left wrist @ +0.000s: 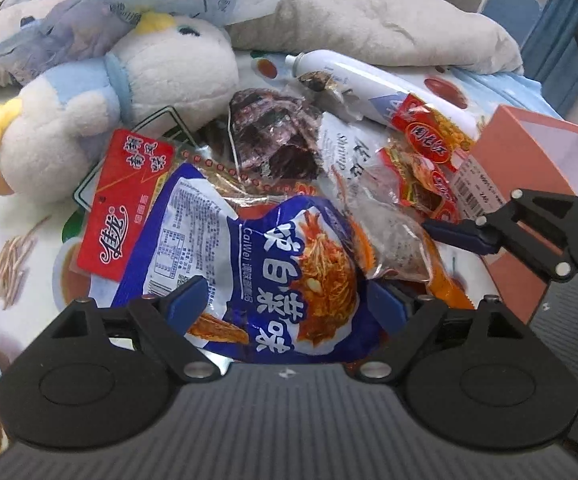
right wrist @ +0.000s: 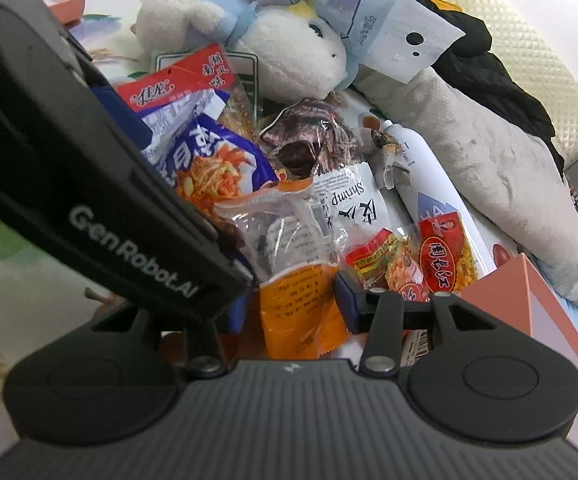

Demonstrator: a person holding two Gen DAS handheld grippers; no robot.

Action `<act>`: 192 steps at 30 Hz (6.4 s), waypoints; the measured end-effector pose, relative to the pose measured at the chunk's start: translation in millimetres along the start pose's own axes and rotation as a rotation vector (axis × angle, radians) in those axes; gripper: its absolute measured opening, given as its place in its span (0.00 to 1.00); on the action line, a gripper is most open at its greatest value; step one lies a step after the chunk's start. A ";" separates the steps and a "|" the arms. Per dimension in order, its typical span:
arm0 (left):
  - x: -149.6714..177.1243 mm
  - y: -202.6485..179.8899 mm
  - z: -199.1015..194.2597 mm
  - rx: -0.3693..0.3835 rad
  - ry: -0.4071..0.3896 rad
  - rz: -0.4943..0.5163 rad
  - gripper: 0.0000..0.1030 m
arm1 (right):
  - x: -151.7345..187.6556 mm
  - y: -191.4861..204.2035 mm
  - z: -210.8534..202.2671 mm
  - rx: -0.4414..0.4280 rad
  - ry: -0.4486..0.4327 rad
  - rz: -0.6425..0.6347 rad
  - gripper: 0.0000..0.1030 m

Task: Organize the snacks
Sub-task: 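Move both tools toward the snack pile and close on packets, then lift the blue noodle bag with left tool while right tool lifts orange-clear snack bag, then drop both held snack bags into the box beside the pile, opening both tools, then move both open tools back toward the snack pile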

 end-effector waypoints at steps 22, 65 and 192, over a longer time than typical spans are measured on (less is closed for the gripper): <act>12.5 -8.9 -13.6 -0.045 -0.023 -0.055 0.36 | 12.9 -16.7 -26.8 -0.058 0.014 0.202 0.30; 76.2 -55.7 -173.0 0.033 -0.131 -0.222 0.17 | 79.7 -35.2 -179.5 -0.162 -0.080 0.689 0.29; 25.6 -176.7 -314.2 0.109 -0.400 0.050 0.73 | 107.3 -139.9 -301.1 0.055 -0.354 0.770 0.61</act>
Point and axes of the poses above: each gripper's, at about its wrist camera, not at the fingertips, and z roughly the way its jaws point, y to its left, x to its underside, the point moved 3 cm from there along z, roughly the way its jaws point, and after that the axes turned 5 degrees about -z, right-handed, at the moved point
